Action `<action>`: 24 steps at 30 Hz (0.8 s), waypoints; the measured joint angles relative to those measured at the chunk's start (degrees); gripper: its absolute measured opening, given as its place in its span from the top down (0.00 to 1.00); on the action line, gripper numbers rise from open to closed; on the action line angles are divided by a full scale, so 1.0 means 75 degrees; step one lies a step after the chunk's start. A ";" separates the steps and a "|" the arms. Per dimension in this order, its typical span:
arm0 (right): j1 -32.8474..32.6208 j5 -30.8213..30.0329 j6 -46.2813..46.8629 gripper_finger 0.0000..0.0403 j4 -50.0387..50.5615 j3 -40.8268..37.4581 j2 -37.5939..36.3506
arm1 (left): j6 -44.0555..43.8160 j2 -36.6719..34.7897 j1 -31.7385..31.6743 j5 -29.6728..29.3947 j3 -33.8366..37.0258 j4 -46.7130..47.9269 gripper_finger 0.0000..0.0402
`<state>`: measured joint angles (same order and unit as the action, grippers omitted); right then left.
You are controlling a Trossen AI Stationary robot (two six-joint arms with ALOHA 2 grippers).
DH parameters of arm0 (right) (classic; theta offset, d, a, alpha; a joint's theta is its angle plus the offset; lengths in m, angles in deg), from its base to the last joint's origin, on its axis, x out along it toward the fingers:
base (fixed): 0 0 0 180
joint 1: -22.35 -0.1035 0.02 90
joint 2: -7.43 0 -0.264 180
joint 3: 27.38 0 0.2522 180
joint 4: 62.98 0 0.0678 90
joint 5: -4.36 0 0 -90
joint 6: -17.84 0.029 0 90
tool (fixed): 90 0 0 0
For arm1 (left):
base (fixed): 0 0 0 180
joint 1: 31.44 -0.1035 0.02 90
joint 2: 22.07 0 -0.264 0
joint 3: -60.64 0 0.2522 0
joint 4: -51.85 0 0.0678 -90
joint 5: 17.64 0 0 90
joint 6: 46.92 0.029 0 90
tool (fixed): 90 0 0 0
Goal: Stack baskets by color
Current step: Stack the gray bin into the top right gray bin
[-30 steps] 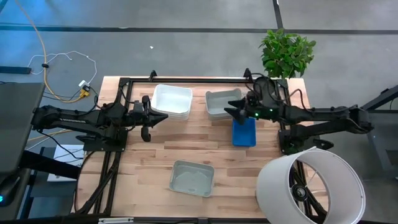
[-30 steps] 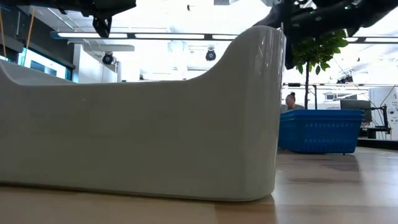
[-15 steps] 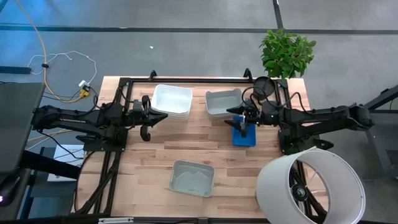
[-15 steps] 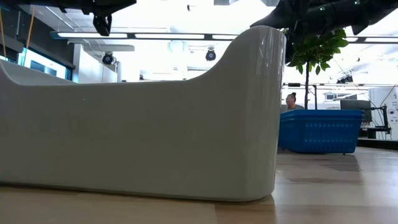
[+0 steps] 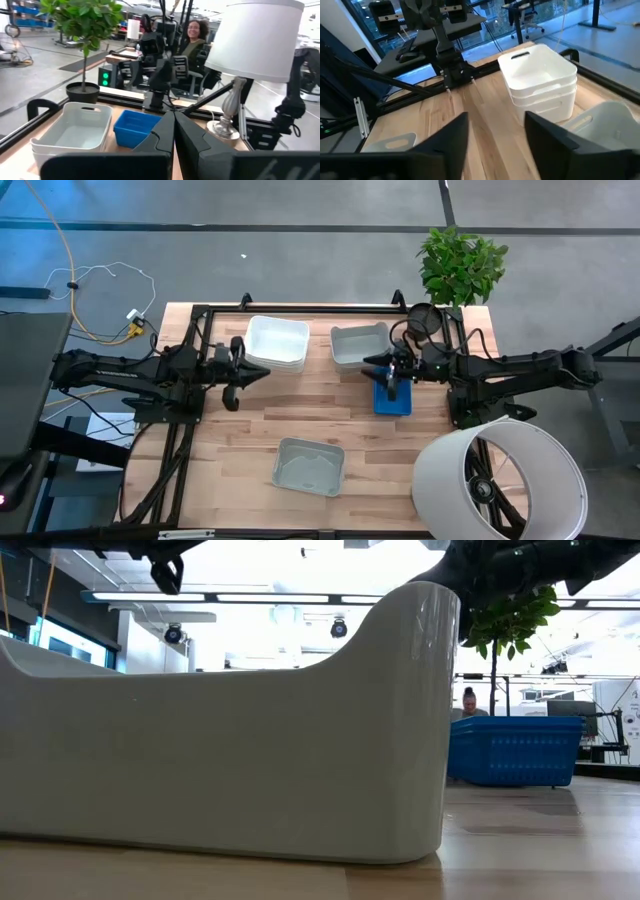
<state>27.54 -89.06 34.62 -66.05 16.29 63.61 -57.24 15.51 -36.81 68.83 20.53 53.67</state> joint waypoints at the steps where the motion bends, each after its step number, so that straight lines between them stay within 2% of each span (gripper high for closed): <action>1: -0.0003 0.0003 -0.0060 0.63 -0.0054 0.0000 0.0000 | 0.0001 0.0000 0.0000 0.0032 0.0000 0.0000 1.00; 6: 0.0000 0.0340 -0.0172 0.92 -0.0135 0.0000 -0.0003 | -0.0003 0.0000 0.0000 0.0009 0.0000 -0.0163 1.00; 8: 0.0000 0.0601 -0.0283 0.98 -0.0137 0.0000 -0.0003 | -0.0021 0.0000 0.0000 -0.0049 0.0000 -0.0258 1.00; 11: 0.0000 0.0873 -0.0301 0.96 -0.0138 0.0000 -0.0003 | -0.0191 0.0001 0.0000 -0.0085 0.0000 -0.0273 1.00; 15: 0.0000 0.1228 -0.0575 0.99 -0.0244 0.0000 -0.0003 | -0.0211 0.0000 0.0000 -0.0100 0.0000 -0.0272 1.00; 24: 0.0058 0.1478 -0.0876 1.00 -0.0814 0.0000 -0.0003 | -0.0207 0.0000 0.0000 -0.0226 0.0000 -0.0210 1.00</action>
<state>27.98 -77.98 28.05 -72.16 16.29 63.59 -58.79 15.51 -36.81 67.14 20.53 52.09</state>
